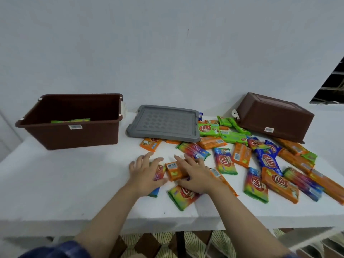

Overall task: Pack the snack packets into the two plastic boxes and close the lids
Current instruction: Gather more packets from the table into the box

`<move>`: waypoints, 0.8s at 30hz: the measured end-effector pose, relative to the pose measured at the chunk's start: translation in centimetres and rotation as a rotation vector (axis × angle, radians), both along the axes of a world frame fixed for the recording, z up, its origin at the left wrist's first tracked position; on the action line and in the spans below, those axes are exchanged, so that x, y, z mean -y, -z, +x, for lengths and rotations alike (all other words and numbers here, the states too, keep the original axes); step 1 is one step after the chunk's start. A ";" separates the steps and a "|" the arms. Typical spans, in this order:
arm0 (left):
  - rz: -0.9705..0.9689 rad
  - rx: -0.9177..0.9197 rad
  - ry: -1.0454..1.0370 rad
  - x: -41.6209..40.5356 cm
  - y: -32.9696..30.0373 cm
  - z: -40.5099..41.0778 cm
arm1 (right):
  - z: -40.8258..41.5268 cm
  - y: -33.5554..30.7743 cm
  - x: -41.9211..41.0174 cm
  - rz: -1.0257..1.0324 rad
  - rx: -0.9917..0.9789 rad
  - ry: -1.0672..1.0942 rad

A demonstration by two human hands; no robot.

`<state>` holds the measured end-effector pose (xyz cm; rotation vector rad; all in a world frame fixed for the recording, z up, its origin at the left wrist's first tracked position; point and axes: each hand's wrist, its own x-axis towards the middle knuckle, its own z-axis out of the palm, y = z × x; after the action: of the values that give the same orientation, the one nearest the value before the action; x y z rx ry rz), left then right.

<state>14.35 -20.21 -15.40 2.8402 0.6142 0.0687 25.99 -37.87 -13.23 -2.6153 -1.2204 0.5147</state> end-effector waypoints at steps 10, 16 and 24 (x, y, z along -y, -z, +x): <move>-0.107 0.497 -0.244 -2.4 -0.6 -2.5 | -1.3 -0.6 -5.0 0.573 0.076 0.176; -0.115 0.739 -0.108 -5.2 0.5 -6.1 | -5.6 1.3 -9.0 0.847 -0.222 0.239; -0.098 0.776 -0.054 -9.6 -2.2 -9.2 | -8.6 0.3 -13.9 1.080 -0.160 0.142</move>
<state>5.18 -10.61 -13.24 2.4084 0.4838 1.0477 17.36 -23.99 -13.52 -1.6705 -0.8732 -0.0079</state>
